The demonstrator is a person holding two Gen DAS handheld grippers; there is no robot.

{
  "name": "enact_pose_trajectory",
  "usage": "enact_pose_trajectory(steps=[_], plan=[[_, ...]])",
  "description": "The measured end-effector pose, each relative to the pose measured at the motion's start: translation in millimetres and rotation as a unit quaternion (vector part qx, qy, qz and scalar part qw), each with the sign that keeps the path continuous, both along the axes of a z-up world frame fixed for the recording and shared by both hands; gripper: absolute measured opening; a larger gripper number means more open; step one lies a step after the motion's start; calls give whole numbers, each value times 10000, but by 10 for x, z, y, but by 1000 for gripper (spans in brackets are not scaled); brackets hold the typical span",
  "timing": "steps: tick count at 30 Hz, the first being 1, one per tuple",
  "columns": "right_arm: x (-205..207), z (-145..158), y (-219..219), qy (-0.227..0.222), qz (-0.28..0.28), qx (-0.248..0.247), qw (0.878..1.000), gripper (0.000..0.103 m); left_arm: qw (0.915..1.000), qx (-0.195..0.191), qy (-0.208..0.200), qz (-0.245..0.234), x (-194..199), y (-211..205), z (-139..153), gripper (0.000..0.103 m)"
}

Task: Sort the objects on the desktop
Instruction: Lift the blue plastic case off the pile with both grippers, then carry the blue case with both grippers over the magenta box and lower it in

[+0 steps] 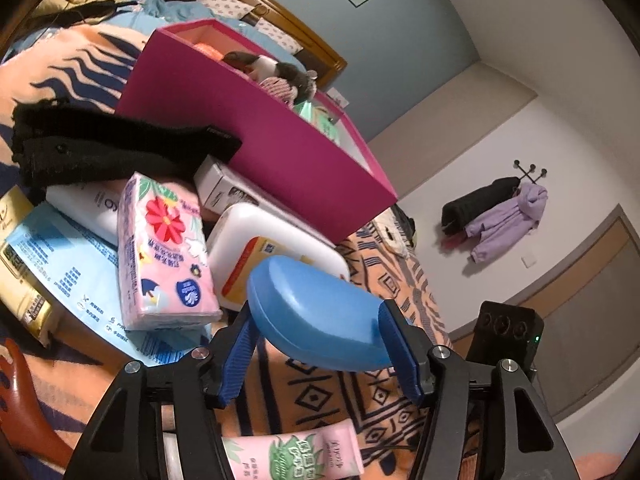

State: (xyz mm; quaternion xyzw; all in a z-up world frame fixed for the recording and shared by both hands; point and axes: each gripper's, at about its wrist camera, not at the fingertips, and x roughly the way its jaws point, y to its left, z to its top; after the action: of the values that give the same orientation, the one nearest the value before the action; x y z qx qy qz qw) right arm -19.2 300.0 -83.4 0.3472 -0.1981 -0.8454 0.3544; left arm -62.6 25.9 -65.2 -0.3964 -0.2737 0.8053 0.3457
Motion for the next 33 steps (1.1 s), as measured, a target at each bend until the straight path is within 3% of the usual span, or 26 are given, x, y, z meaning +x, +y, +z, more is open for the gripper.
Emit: enact_pose_trajectory(steps=[17,33], plan=[[-112,593,-110,732,135,214,9970,54,9973,-24,727,30,-94,-72,582,61],[-428,822,-113,977,70,230,9949,54,9942,-226,1047,3,-381,-5,846,61]])
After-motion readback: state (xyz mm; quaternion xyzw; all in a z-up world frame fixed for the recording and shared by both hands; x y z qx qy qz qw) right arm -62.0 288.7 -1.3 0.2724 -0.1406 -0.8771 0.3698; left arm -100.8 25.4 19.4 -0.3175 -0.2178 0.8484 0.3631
